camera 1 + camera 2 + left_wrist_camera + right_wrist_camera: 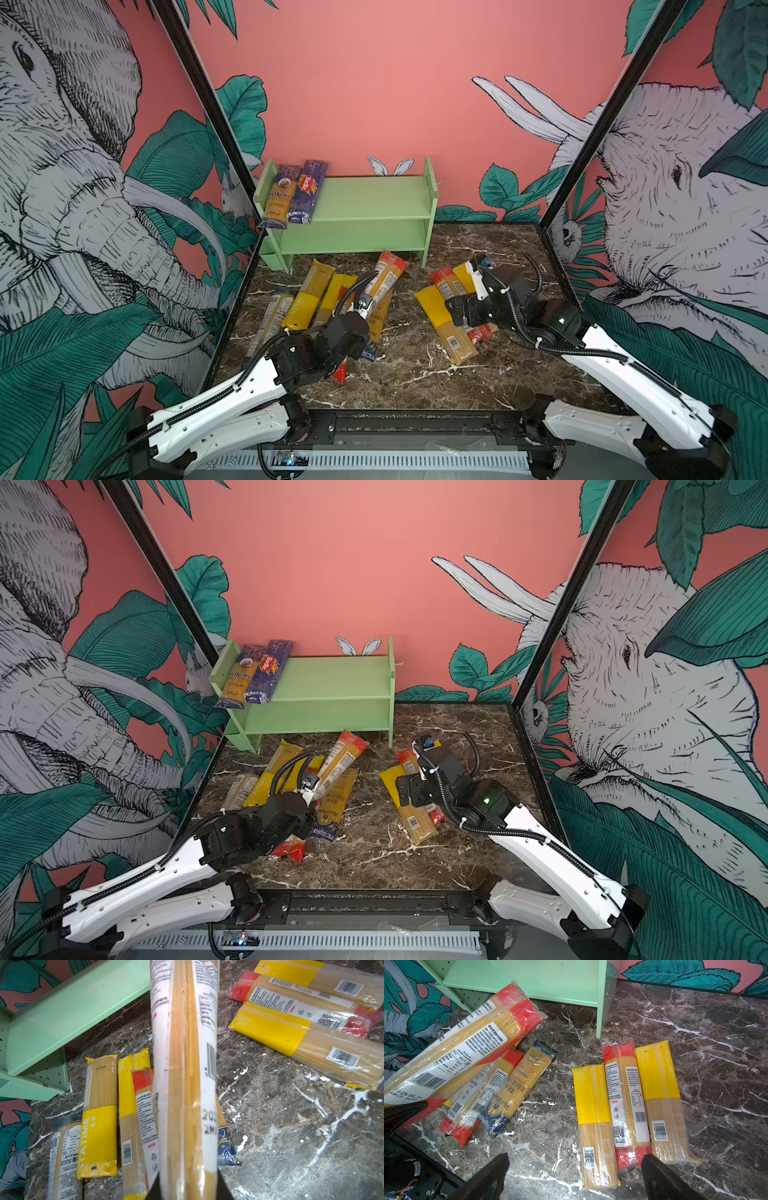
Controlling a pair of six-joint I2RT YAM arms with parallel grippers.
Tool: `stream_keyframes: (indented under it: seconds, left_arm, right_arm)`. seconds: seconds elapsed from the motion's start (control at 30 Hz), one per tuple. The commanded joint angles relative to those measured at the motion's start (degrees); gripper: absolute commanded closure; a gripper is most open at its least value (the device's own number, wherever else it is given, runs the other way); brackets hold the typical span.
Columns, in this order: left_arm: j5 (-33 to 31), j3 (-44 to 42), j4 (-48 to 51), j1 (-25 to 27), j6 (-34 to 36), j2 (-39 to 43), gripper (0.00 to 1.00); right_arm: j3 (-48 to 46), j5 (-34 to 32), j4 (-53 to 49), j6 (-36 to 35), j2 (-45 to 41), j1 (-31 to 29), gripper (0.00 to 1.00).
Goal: Place and organize the pasta boxes and bags onto the shelf
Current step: 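Carry the red-and-white pack with the left gripper up to the shelf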
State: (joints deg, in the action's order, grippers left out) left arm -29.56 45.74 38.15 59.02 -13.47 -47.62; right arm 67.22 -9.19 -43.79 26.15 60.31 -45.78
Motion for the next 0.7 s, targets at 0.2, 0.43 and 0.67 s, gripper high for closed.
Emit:
stream_keyframes:
  seconds: [0.2, 0.43, 0.67]
  left_arm:
    - [-6.8, 10.0, -4.4, -0.2, 5.1, 3.5, 1.0]
    - [-9.0, 15.7, -3.3, -0.3, 8.3, 3.3, 1.0]
    - [-13.5, 22.7, -3.4, -0.3, 12.5, -0.2, 1.0]
  right_arm:
    - [5.5, -0.1, 0.0, -2.5, 2.7, -0.3, 0.01]
    - [7.6, -0.7, -0.2, -3.9, 4.4, -0.3, 0.01]
    - [11.1, -0.4, 0.1, -4.9, 5.9, -0.3, 0.01]
